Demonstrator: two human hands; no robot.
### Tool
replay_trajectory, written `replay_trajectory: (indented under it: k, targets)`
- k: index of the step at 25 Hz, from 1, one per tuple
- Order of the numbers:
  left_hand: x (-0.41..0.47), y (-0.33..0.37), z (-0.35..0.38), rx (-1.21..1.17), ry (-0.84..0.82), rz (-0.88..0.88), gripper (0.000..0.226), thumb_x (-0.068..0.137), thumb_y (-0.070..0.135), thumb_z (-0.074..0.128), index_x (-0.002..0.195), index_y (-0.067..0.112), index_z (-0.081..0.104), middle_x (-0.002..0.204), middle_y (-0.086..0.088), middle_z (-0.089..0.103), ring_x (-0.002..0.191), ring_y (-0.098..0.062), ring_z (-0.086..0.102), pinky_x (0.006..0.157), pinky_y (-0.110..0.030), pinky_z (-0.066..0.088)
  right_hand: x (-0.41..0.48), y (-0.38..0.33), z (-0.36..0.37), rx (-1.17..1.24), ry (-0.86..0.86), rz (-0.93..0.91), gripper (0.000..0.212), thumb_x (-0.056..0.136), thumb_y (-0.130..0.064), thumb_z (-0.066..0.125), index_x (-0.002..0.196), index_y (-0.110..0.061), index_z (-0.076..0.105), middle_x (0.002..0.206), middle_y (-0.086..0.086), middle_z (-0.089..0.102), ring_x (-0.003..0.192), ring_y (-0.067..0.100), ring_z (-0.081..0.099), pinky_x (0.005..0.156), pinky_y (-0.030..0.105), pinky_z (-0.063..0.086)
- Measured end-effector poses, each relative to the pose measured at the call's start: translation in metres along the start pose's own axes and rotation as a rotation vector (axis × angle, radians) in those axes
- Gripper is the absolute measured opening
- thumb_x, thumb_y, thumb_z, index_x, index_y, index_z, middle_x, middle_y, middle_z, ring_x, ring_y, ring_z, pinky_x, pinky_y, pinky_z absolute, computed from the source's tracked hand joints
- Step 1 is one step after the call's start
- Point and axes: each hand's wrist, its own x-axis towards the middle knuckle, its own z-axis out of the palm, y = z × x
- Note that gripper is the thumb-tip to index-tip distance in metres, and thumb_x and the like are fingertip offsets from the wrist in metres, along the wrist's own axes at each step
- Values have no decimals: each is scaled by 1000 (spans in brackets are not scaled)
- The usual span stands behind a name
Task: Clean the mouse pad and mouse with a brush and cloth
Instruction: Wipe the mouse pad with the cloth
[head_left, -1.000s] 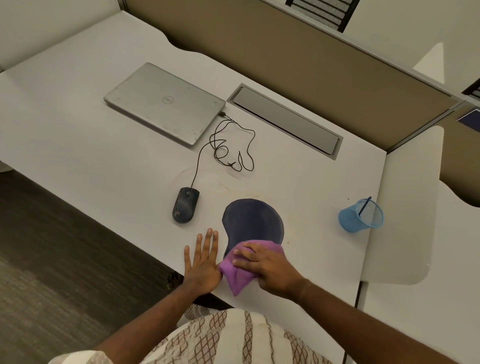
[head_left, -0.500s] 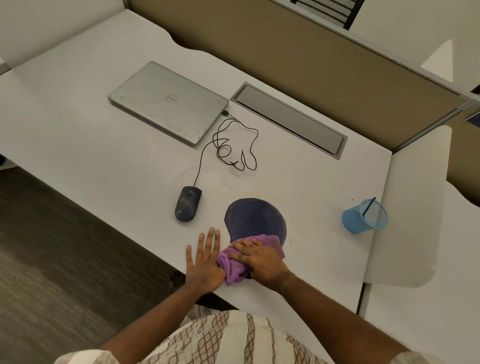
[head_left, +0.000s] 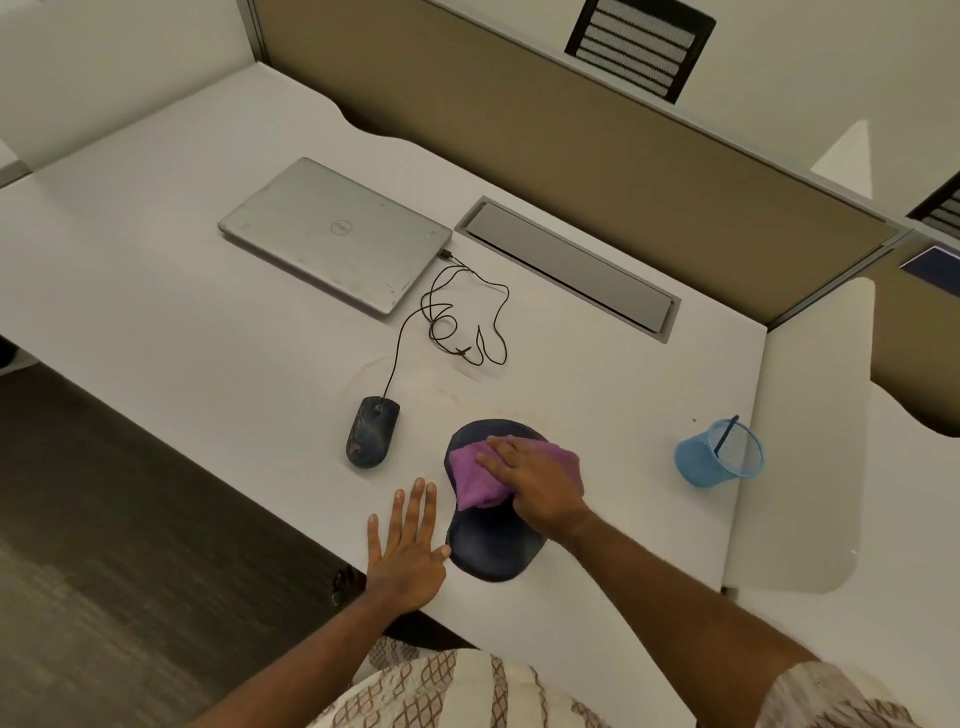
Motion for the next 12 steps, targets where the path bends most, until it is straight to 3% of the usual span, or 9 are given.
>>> replay_trajectory:
  k: [3,9,12]
  targets:
    - [-1,-2,1,32,11,17,91,97,67,23,140,25,-45,144,3,-56,135,-21,-48,104,-52,-33,-32,-22,34,-88,-97,-338,70,95,-19,60,154,-29,23,162,2,22,149,28,20,120,41,6]
    - [-1,-1,1,-3,18,22,80,102,54,22,143,26,-41,148,5,-51,137,-20,-46,113,-56,-25,2,-14,30,-276,-215,-316,84,94,-30,61,157,-27,5,165,1,3,151,27,0,120,43,0]
    - [1,-2,3,-10,17,17,80,103,52,23,143,24,-40,147,4,-53,137,-20,-47,112,-55,-26,18,-17,25,-304,-224,-243,81,97,-31,57,157,-26,3,165,2,0,151,28,-4,120,47,1]
